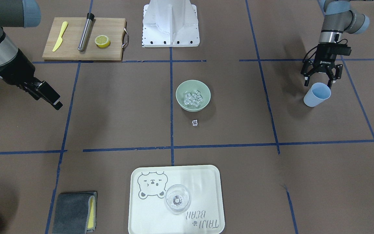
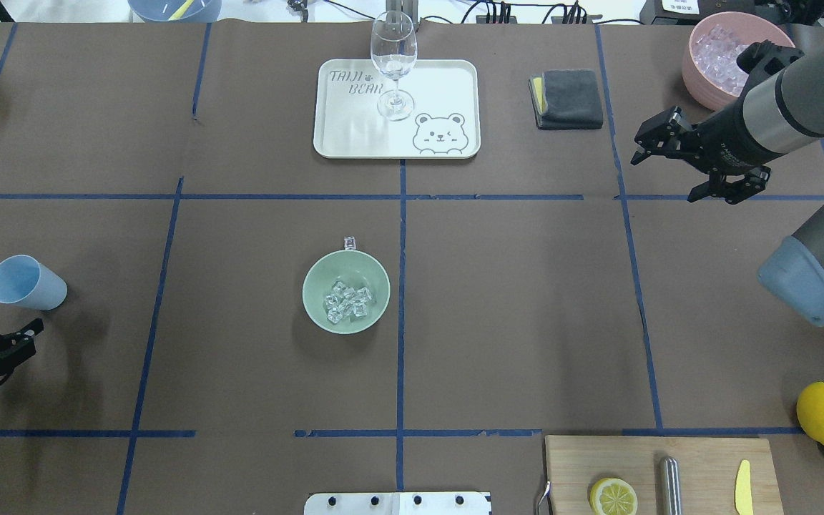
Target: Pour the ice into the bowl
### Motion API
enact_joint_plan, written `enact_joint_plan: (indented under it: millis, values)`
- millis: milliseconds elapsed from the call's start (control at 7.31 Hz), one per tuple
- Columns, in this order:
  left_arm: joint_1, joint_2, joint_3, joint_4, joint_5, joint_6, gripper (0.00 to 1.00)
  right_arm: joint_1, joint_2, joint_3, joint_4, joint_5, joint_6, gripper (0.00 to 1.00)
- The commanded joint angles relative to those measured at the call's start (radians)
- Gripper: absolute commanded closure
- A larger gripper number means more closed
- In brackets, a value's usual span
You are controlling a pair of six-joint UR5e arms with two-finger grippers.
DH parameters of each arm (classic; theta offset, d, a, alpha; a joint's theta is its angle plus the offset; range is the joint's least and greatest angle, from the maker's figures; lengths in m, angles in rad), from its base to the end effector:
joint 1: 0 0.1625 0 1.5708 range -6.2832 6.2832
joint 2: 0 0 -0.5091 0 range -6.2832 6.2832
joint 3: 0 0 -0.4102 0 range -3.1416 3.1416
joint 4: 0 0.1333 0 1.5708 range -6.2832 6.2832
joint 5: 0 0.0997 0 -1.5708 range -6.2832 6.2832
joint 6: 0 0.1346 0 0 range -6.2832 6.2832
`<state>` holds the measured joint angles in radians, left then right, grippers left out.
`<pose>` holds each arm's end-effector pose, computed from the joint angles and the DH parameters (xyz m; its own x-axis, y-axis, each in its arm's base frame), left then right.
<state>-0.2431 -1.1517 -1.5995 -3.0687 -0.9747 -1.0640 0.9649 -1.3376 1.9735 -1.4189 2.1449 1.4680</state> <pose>0.2568 -0.2789 0.7442 0.7125 0.2371 -0.6604 0.3898 0.6488 0.6536 -0.2911 -0.5259 0.4233 0.4479 0.4952 0.7444 -0.4273 0.8499 -0.3083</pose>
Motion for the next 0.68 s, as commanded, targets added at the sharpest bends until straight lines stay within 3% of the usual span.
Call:
enact_joint_plan:
  millis: [0, 274, 548]
  values:
    - [-0.011, 0.087, -0.104, 0.001, -0.164, 0.077, 0.00, 0.000, 0.000, 0.004, 0.000, 0.000, 0.000, 0.00]
    - [-0.036, 0.115, -0.111, -0.004, -0.189, 0.145, 0.00, -0.012, 0.008, 0.016, 0.002, -0.010, 0.000, 0.00]
    - [-0.141, 0.116, -0.080, -0.041, -0.389, 0.290, 0.00, -0.104, 0.082, 0.016, -0.002, -0.067, 0.017, 0.00]
